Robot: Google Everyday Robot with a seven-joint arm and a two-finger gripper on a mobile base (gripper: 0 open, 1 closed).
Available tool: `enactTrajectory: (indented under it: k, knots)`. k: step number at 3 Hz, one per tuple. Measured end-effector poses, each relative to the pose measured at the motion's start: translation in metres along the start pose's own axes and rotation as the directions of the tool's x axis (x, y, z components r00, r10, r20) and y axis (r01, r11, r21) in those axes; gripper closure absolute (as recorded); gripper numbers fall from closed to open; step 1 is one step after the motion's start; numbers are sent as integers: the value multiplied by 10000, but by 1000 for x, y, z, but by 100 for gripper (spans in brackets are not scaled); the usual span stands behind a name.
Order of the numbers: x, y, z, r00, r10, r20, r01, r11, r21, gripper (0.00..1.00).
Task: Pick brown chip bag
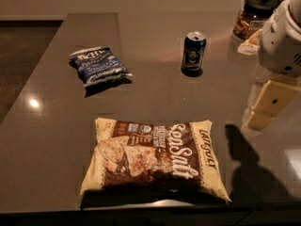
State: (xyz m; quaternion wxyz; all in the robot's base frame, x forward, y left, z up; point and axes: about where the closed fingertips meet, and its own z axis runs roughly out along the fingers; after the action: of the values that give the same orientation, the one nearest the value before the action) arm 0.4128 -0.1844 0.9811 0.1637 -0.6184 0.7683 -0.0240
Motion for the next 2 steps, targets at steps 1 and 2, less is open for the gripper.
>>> enactTrajectory:
  k: [1,2]
  knots:
    - [-28,35,5,9987,-342,374,358,9984,-443,0]
    - [-59,65,31,9936,-686,892,780,9912,-1065,0]
